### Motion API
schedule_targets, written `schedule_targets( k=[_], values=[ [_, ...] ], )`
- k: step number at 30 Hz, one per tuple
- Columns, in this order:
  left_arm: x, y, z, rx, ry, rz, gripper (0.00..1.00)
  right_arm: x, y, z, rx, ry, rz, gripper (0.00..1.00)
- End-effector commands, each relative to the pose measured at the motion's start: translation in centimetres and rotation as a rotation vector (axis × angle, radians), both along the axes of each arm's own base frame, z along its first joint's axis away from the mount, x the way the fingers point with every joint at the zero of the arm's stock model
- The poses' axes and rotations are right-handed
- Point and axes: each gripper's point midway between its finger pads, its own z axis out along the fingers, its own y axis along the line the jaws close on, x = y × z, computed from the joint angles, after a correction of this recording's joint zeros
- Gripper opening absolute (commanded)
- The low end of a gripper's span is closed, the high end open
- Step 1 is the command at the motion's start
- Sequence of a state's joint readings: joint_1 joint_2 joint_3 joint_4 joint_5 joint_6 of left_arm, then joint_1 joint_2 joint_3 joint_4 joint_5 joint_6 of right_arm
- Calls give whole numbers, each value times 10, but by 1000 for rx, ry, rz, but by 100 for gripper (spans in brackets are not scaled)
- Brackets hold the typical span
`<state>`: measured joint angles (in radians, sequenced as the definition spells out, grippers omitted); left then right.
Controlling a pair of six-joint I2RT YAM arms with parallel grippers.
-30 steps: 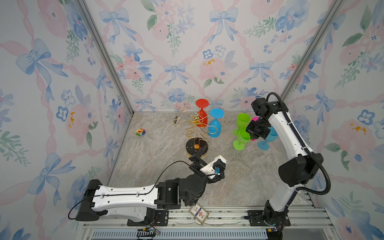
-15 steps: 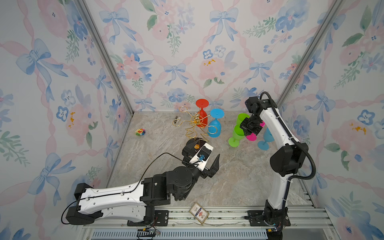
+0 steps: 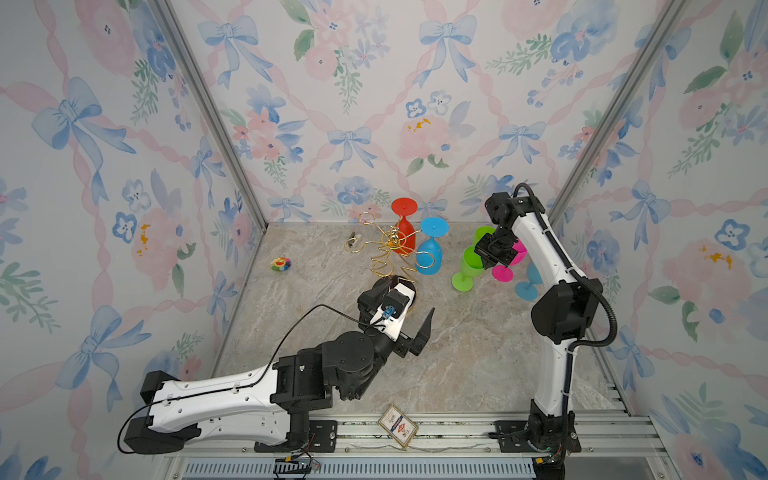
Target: Take the wine glass off the wine glass rack
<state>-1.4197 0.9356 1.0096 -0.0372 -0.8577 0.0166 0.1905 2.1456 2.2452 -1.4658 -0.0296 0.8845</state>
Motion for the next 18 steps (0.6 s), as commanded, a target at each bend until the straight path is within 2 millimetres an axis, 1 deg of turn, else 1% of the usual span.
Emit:
schedule_targets(
  k=[1,13,18],
  values=[
    [1,5,-3,-4,8,3,98,-2,1,3,4,15,-12,0],
    [3,12,-6,15,7,15,98,2,4,0,11,28,-17,0],
    [5,24,2,-10,5,29,98,0,3,-3,10,43,-18,1]
  ],
)
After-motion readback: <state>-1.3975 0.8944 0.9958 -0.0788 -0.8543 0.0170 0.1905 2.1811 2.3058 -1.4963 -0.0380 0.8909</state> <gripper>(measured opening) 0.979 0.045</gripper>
